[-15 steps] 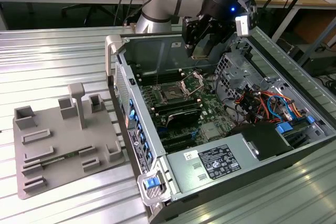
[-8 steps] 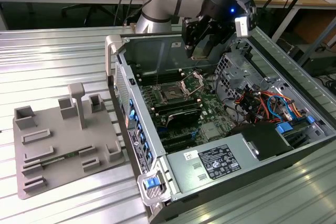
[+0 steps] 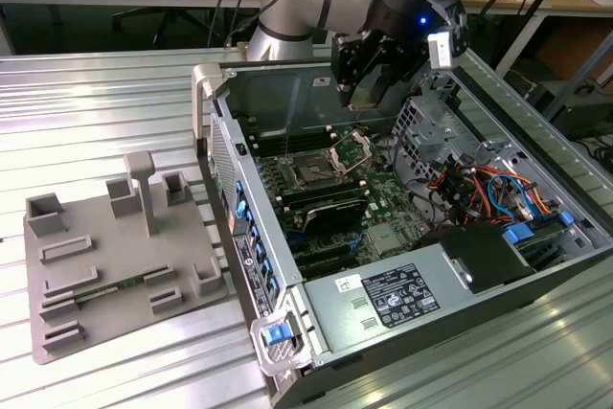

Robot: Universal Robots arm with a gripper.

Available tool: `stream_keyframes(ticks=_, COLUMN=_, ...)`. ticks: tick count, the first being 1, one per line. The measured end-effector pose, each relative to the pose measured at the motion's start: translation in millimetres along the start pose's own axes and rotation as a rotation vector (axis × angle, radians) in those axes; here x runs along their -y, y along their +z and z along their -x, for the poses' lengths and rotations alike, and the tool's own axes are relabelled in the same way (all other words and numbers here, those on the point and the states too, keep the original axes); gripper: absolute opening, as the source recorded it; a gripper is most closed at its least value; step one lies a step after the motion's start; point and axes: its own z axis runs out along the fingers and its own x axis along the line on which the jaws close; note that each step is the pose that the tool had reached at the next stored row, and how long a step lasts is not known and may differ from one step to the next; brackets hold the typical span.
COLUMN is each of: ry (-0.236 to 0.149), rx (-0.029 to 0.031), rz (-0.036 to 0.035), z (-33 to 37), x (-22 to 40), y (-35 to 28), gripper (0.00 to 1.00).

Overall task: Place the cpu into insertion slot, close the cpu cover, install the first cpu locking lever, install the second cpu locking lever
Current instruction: 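Place the cpu into insertion slot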

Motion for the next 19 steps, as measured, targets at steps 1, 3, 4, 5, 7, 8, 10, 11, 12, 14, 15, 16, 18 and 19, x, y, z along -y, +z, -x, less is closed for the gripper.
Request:
stream_keyframes(ticks=1, ry=0.0, rx=0.0, rz=0.0001, z=0.0, x=0.0, y=0.3, gripper=0.55)
stream_keyframes(ticks=3, ry=0.0, rx=0.0, rz=0.0, z=0.0, x=0.1, y=0.9, gripper=0.55)
stream_keyframes(ticks=4, ry=0.0, rx=0.0, rz=0.0, z=0.0, x=0.1, y=1.2, gripper=0.55)
stream_keyframes(ticks=5, ry=0.0, rx=0.0, rz=0.0001, z=0.0, x=0.1, y=1.6, gripper=0.55)
stream_keyframes(ticks=7, ry=0.0, rx=0.0, rz=0.0, z=0.1, x=0.2, y=2.2, gripper=0.55)
stream_keyframes(ticks=8, ry=0.0, rx=0.0, rz=0.0, z=0.1, x=0.2, y=2.5, gripper=0.55)
stream_keyframes(ticks=10, ry=0.0, rx=0.0, rz=0.0, z=0.1, x=0.3, y=3.5, gripper=0.55)
stream_keyframes(ticks=11, ry=0.0, rx=0.0, rz=0.0, z=0.1, x=0.3, y=3.8, gripper=0.55)
stream_keyframes(ticks=12, ry=0.0, rx=0.0, rz=0.0, z=0.1, x=0.4, y=4.2, gripper=0.55)
stream_keyframes(ticks=14, ry=0.0, rx=0.0, rz=0.0001, z=0.1, x=0.4, y=5.1, gripper=0.55)
stream_keyframes(ticks=15, ry=0.0, rx=0.0, rz=0.0001, z=0.1, x=0.5, y=5.5, gripper=0.55)
stream_keyframes(ticks=16, ry=0.0, rx=0.0, rz=0.0001, z=0.1, x=0.5, y=5.9, gripper=0.55)
stream_keyframes(ticks=18, ry=0.0, rx=0.0, rz=0.0, z=0.2, x=0.6, y=6.8, gripper=0.55)
stream_keyframes(ticks=19, ry=0.0, rx=0.0, rz=0.0, z=0.2, x=0.6, y=7.3, gripper=0.55)
